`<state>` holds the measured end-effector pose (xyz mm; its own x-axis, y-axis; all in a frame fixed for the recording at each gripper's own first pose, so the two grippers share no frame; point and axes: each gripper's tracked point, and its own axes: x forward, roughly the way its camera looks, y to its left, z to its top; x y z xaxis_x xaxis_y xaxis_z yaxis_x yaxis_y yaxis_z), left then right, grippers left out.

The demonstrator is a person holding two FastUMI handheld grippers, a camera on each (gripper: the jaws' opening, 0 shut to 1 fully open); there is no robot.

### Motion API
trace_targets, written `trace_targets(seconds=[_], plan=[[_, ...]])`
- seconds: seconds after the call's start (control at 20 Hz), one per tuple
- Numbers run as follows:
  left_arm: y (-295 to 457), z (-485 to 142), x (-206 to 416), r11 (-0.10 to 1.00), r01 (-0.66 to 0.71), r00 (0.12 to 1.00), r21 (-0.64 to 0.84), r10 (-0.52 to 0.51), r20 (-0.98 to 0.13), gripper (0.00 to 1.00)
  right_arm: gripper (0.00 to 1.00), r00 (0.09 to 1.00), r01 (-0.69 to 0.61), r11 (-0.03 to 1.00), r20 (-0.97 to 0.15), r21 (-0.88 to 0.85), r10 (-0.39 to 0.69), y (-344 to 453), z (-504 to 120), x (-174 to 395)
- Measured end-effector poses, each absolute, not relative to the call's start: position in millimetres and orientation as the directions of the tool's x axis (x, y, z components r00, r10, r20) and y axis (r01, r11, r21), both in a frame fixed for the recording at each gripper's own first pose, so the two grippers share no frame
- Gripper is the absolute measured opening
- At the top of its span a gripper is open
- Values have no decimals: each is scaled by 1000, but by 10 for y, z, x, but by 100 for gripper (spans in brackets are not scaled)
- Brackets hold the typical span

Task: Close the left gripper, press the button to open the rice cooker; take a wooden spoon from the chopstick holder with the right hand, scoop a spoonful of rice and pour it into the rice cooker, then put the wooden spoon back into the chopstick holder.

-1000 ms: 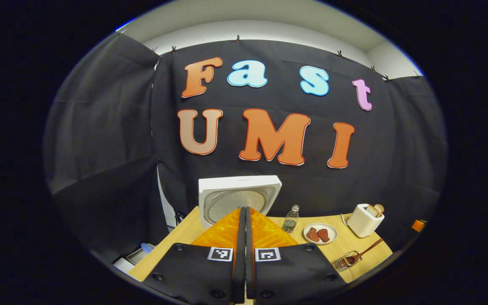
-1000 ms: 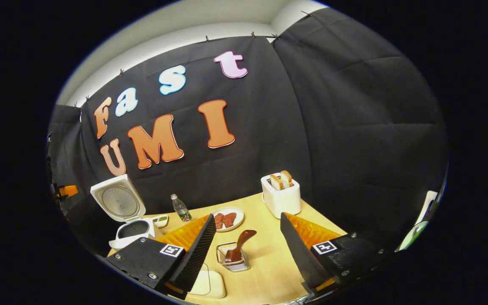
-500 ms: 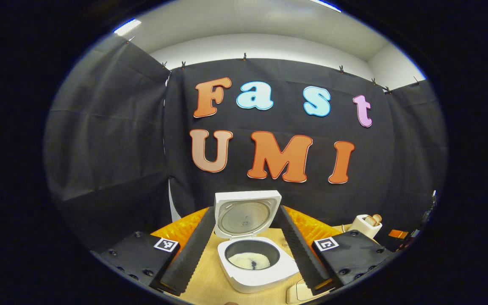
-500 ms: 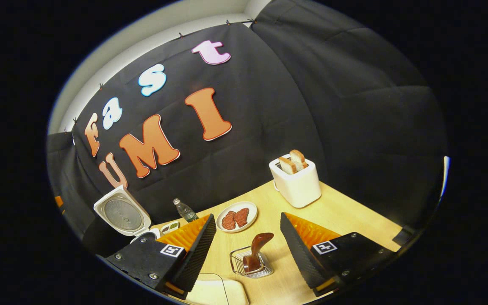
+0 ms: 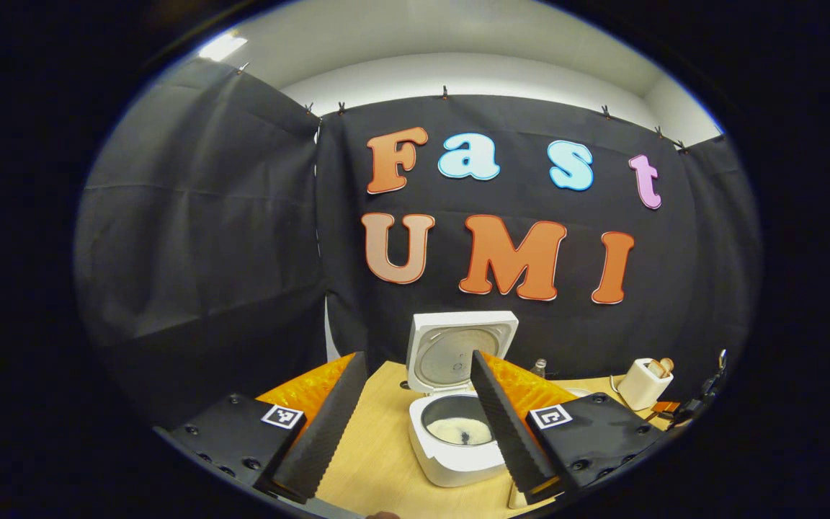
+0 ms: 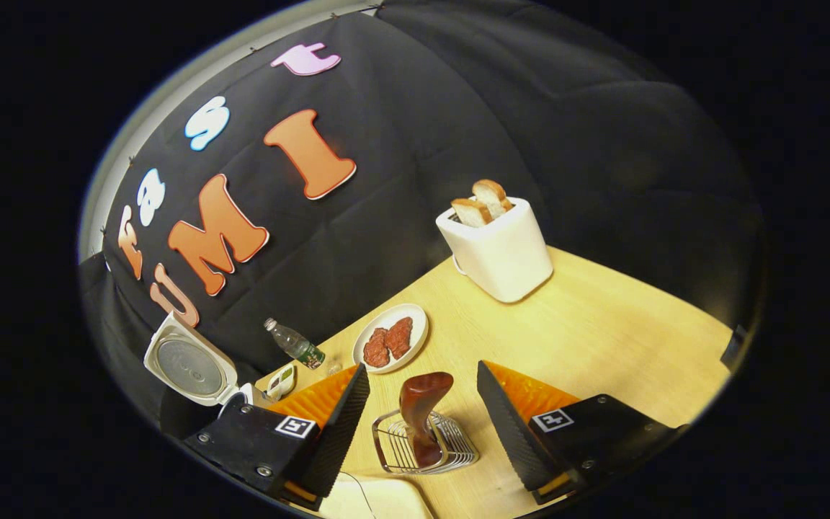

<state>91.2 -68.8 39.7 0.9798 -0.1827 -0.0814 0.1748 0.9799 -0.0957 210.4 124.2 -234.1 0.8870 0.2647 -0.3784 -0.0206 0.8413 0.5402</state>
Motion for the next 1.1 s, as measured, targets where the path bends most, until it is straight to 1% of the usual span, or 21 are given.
trace_targets(seconds=[0.1, 0.15, 0.2, 0.25, 0.3, 0.35, 0.4, 0.45, 0.5, 0.55, 0.6, 0.65, 0.7, 0.8, 1.0, 1.05, 1.1], plan=[[-603, 370, 901, 985, 149, 984, -88, -157, -85, 97, 84, 883, -13, 829, -383, 558, 271, 1304, -2416, 2134], [-541, 366, 903, 989, 126, 988, -79, -132, -85, 97, 73, 880, -6, 827, -390, 562, 271, 1312, -2455, 2156], [-488, 374, 916, 992, 108, 990, -67, -113, -81, 97, 66, 875, -2, 826, -399, 564, 274, 1329, -2471, 2150], [-452, 369, 898, 993, 100, 992, -59, -104, -77, 97, 52, 879, 0, 819, -390, 573, 273, 1326, -2446, 2168], [-443, 355, 891, 994, 98, 992, -55, -102, -78, 97, 44, 875, 10, 812, -397, 584, 275, 1337, -2439, 2187], [-436, 345, 891, 994, 97, 992, -51, -101, -81, 98, 33, 874, 18, 796, -396, 605, 281, 1359, -2416, 2186], [-418, 340, 888, 995, 92, 992, -47, -95, -82, 98, 30, 876, 18, 785, -388, 619, 285, 1408, -2370, 2181], [-385, 330, 889, 995, 88, 992, -47, -92, -84, 98, 23, 880, 18, 794, -386, 608, 276, 1452, -2380, 2171], [-372, 304, 898, 995, 88, 992, -52, -92, -89, 97, 20, 883, 13, 805, -385, 593, 269, 1477, -2367, 2181], [-377, 277, 902, 994, 90, 991, -62, -96, -92, 97, 15, 883, 9, 817, -389, 576, 264, 1510, -2359, 2173], [-370, 265, 908, 993, 92, 991, -69, -98, -95, 99, 13, 883, 8, 824, -391, 566, 260, 1527, -2326, 2172], [-343, 250, 915, 993, 90, 991, -72, -97, -96, 99, 7, 886, 2, 825, -384, 564, 260, 1549, -2242, 2166], [-315, 249, 923, 993, 88, 991, -72, -95, -95, 97, 6, 888, -7, 823, -374, 568, 266, 1581, -2165, 2146], [-274, 245, 927, 993, 93, 991, -73, -99, -89, 97, 5, 902, -25, 831, -346, 555, 258, 1615, -1963, 2111], [-214, 209, 985, 991, 114, 989, -73, -120, -86, 97, 5, 925, -156, 876, -243, 456, 291, 1788, -1359, 1810], [-194, 184, 1008, 990, 118, 988, -76, -125, -91, 100, 5, 929, -191, 885, -213, 424, 303, 1845, -1209, 1711], [-197, 180, 1022, 988, 129, 986, -84, -136, -92, 99, 5, 929, -224, 891, -190, 396, 318, 1919, -1077, 1620]])
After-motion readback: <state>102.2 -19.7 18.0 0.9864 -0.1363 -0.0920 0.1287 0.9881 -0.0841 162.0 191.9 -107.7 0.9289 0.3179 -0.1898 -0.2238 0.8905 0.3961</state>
